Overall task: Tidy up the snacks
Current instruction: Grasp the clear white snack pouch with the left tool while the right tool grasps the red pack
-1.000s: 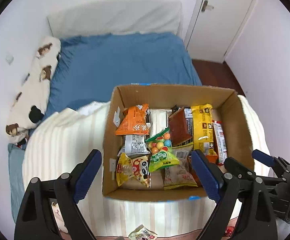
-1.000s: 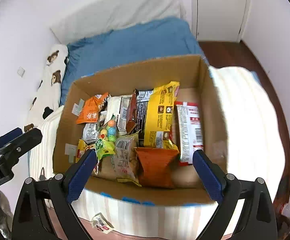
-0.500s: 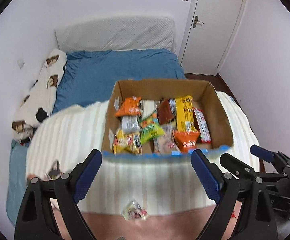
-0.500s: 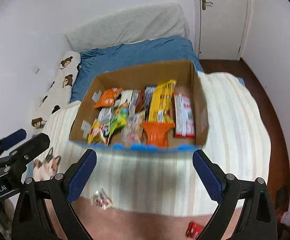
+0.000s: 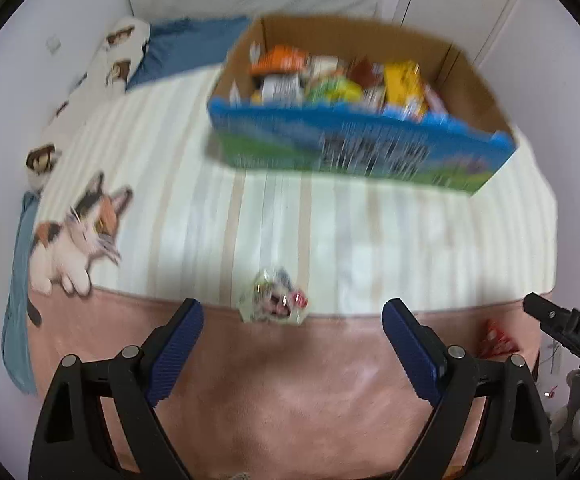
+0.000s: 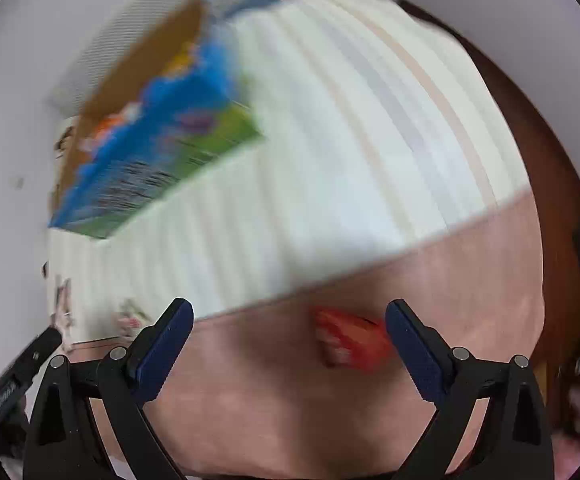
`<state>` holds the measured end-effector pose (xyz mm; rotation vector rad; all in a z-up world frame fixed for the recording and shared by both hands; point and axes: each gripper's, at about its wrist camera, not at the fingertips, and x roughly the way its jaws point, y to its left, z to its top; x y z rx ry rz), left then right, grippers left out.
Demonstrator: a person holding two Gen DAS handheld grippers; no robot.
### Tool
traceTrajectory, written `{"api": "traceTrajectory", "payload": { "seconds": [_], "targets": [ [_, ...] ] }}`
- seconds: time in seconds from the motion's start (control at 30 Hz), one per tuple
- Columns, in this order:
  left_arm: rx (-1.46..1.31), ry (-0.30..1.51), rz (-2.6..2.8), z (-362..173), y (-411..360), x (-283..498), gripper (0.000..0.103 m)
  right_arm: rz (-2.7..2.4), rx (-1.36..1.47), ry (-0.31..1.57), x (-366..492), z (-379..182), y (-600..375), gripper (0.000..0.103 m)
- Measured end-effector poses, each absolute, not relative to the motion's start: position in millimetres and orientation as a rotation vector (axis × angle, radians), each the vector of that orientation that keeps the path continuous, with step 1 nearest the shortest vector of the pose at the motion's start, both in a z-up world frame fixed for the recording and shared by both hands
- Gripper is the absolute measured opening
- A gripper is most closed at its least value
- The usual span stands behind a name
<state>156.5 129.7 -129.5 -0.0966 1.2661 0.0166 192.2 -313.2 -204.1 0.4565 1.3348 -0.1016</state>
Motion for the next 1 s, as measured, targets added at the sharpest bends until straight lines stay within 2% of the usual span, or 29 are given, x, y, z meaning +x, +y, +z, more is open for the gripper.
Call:
{"api": "traceTrajectory", "payload": {
  "seconds": [0.2, 0.3, 0.37, 0.53, 0.73, 0.83, 1.0],
  "targets": [
    [-0.078, 1.363, 0.032, -171.2, 126.0, 153.4, 0.092, -0.130, 0.584, 1.428, 183.2, -265.5, -335.1, 0.098],
    [-0.067, 1.378, 0.040, -180.4, 126.3, 154.0, 0.092, -0.132, 0.572, 1.440, 183.2, -277.1, -333.2, 0.085],
    [-0.068, 1.383, 0.042, -182.4, 127.3, 154.2, 0.092, -0.129, 0.534, 1.435, 184.1, -278.4, -329.5, 0.072],
    [-0.067, 1.391, 0.043, -186.7, 128.6, 155.0, 0.092, -0.095, 0.475, 1.429, 183.7, -276.5, -312.5, 0.055],
    [-0.097, 1.415, 0.046, -203.4, 142.4, 162.1, 0.092, -0.013, 0.526, 1.441, 183.3, -275.6, -282.0, 0.056],
    [-0.186, 1.440, 0.037, -212.7, 158.2, 170.9, 0.092, -0.015, 0.557, 1.447, 183.1, -268.8, -285.5, 0.076],
    [-0.358, 1.492, 0.026, -234.5, 185.4, 191.4, 0.092, -0.032, 0.558, 1.428, 178.8, -249.8, -301.7, 0.079]
  ]
}}
